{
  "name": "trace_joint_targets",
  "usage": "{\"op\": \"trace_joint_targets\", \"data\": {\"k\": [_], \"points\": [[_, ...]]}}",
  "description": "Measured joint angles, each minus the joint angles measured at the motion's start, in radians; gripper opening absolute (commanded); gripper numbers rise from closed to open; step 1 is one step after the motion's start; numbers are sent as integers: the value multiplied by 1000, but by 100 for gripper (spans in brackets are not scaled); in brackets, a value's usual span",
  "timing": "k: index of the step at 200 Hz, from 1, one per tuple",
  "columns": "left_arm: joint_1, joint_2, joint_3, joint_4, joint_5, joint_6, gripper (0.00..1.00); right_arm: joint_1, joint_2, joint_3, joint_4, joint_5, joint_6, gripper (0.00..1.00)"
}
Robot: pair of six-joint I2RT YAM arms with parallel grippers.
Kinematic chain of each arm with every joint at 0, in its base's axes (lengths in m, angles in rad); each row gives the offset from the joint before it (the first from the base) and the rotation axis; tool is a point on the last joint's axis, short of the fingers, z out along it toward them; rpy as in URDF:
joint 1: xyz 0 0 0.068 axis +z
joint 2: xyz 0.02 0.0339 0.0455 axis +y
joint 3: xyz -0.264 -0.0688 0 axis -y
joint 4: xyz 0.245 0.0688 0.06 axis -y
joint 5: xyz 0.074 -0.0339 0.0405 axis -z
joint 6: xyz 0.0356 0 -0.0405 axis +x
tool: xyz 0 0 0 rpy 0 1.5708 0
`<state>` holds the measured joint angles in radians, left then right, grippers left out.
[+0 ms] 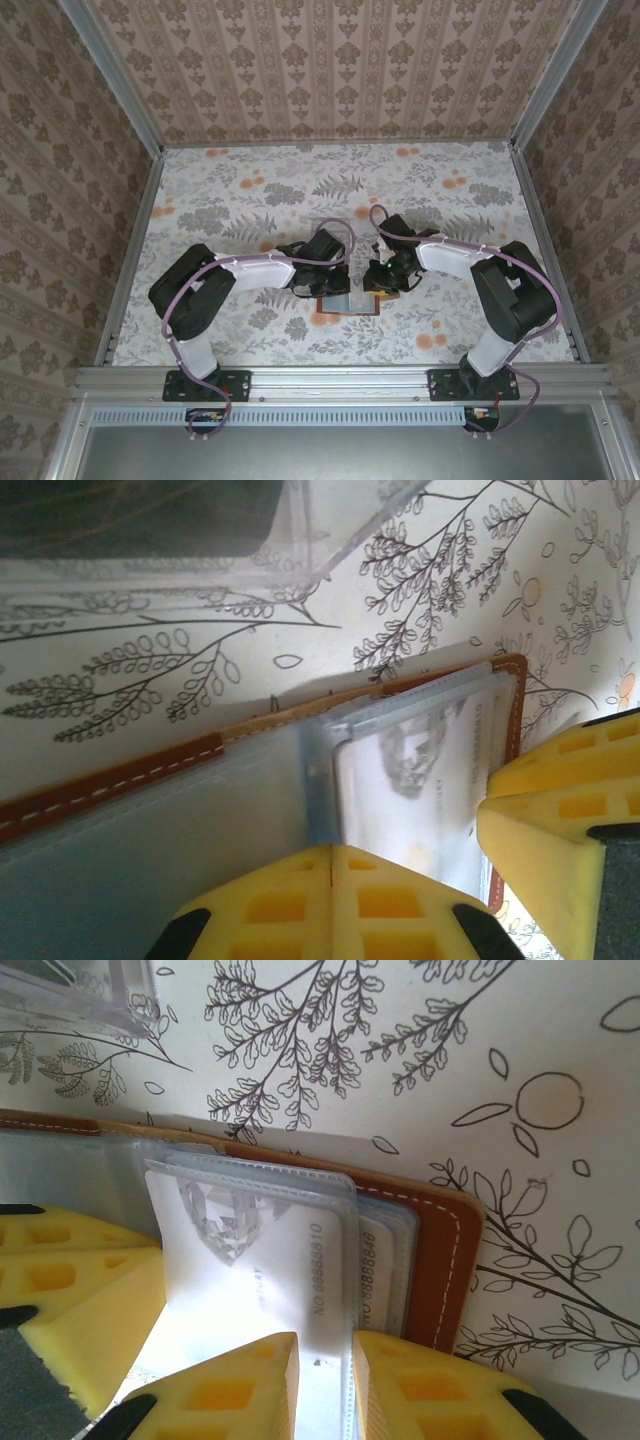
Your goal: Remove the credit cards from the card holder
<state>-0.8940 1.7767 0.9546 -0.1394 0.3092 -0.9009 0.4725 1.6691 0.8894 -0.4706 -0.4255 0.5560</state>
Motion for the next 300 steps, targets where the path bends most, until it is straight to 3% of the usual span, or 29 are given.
{"op": "trace_joint_targets", "data": {"k": [35, 123, 300], "points": [[0, -2, -1, -29, -16, 7, 2, 2, -9, 0, -11, 24, -3, 24], [0, -34, -21, 19, 2, -5, 19, 2, -63, 1, -33, 21, 5, 24], [6, -35, -37, 80, 35, -31, 15, 10, -38, 15, -11, -2, 20, 26]]}}
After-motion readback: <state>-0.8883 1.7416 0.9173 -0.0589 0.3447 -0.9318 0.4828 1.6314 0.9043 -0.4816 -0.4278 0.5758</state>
